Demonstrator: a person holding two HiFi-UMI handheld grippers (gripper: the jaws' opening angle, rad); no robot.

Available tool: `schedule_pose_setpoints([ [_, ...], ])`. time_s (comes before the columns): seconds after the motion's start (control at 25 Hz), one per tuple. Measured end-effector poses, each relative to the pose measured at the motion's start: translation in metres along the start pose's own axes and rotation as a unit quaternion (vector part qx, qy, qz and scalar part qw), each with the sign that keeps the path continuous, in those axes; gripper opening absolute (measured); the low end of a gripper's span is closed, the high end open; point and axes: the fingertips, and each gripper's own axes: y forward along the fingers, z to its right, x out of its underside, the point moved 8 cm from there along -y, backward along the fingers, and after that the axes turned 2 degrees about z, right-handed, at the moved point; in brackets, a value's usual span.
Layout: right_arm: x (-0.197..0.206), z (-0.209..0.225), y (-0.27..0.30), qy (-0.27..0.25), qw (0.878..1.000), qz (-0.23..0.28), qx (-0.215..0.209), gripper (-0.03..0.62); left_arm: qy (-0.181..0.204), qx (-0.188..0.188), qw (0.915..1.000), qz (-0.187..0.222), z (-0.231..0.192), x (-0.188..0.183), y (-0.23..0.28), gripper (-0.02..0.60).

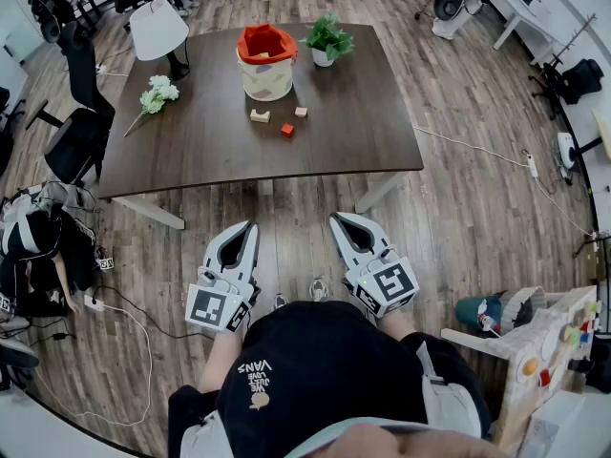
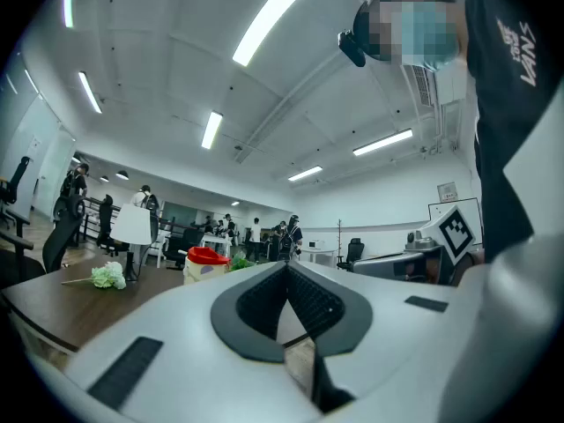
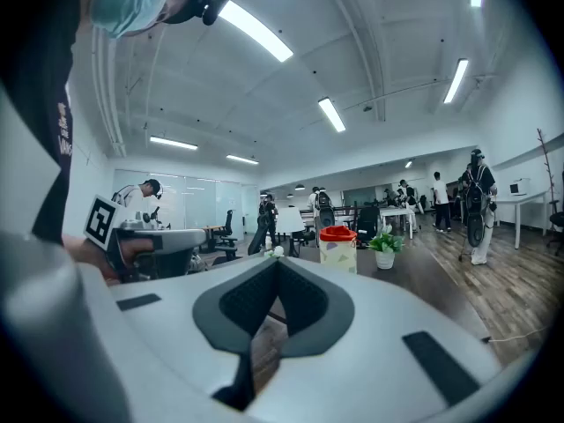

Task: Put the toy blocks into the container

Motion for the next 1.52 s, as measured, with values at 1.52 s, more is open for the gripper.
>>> schedule_pose_setpoints([
  [1.52, 0.011, 0.095, 0.033, 0.016, 0.999, 0.014, -0.049, 0.018, -0.008, -0.045, 0.9989, 0.007, 0.011, 0.023, 0.082, 0.011],
])
